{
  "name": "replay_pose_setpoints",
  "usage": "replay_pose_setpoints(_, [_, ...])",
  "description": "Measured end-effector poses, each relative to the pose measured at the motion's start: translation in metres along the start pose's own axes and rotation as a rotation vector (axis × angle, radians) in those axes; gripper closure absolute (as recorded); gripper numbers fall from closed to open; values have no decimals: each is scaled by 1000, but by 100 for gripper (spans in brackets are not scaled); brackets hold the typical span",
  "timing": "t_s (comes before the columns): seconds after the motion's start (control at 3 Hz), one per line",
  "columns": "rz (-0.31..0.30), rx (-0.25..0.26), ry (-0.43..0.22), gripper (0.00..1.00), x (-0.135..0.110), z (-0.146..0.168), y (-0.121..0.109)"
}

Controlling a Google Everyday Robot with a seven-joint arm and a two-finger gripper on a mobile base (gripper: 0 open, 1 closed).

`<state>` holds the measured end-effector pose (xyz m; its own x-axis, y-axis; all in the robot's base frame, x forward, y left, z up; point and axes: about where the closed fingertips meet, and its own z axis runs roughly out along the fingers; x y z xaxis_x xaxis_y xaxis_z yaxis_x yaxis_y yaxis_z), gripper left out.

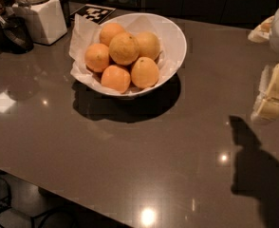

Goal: Pick orange from white bowl

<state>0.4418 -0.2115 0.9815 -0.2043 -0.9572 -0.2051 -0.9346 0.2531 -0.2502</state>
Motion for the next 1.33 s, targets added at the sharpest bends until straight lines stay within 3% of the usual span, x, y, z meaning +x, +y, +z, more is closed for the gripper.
replay_pose_setpoints(0.67, [-129,-32,-34,0,-35,0,-13])
replay_pose_setpoints(1.0, [-129,-18,-38,0,-36,-2,-15])
replay_pose_setpoints(1.33, [-176,4,-61,0,-68,-5,-23])
